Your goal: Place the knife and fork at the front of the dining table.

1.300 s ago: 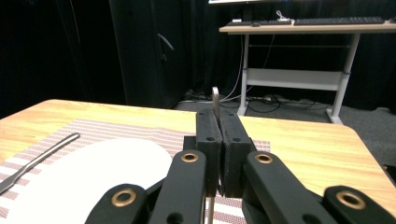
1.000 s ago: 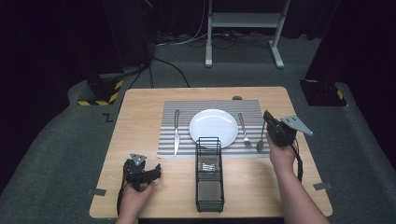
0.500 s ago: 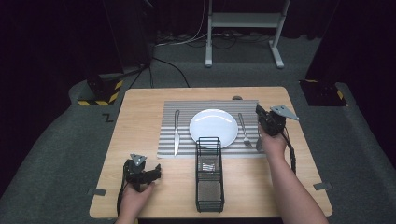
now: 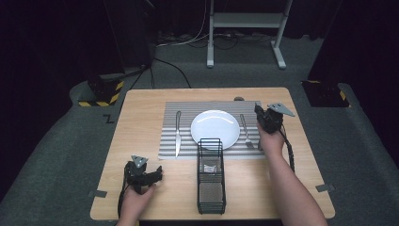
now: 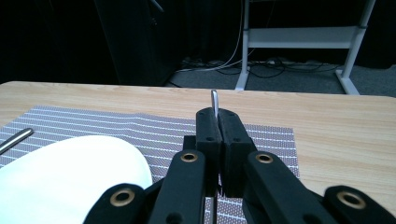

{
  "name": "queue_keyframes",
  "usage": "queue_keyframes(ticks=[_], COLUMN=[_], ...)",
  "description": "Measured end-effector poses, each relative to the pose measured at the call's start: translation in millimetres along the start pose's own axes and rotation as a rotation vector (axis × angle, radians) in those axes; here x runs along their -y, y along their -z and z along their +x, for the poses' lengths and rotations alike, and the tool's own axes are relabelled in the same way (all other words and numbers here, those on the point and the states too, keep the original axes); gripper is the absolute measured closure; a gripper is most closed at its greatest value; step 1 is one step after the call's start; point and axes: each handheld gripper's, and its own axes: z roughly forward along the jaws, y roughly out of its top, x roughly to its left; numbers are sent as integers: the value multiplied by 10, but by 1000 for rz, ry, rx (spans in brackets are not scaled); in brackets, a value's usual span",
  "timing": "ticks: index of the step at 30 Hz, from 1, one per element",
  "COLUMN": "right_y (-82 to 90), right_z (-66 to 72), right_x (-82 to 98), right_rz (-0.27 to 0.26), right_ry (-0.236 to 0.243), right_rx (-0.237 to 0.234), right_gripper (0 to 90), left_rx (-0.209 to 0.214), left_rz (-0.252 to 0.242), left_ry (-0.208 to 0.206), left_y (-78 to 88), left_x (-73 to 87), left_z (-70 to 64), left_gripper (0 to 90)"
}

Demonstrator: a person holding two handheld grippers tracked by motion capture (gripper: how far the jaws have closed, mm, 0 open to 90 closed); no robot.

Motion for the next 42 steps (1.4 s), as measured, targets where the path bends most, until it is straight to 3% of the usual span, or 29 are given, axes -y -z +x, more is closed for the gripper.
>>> queue_keyframes(ticks=[7,12,16,25,30,36,42], right_y=[-40,-117,-191,-313,-326,-291,-81], right_z=[-45,-69,-126,-117,-151,-166,-83], right_x=[14,20,1,40,45,35,-22], right_rz=[2,33,59,112,120,137,112], right_ry=[-14,-14,-53,-21,-35,-47,18], right_rx=[7,15,19,30,46,44,36], right_gripper=[879,873,874,864,853,793,765], left_rx=[-1,-1,-1,-1,1,0,2], left_rz=[-1,-1,-2,-1,-2,-2,-2], left_ry=[1,1,1,1,2,0,2], left_y=[0,0,1,2,1,2,1], left_x=[1,1,2,2,3,3,3], left_z=[-1,-2,-2,-2,-4,-3,-6], left_gripper=[120,120,120,120,120,120,120])
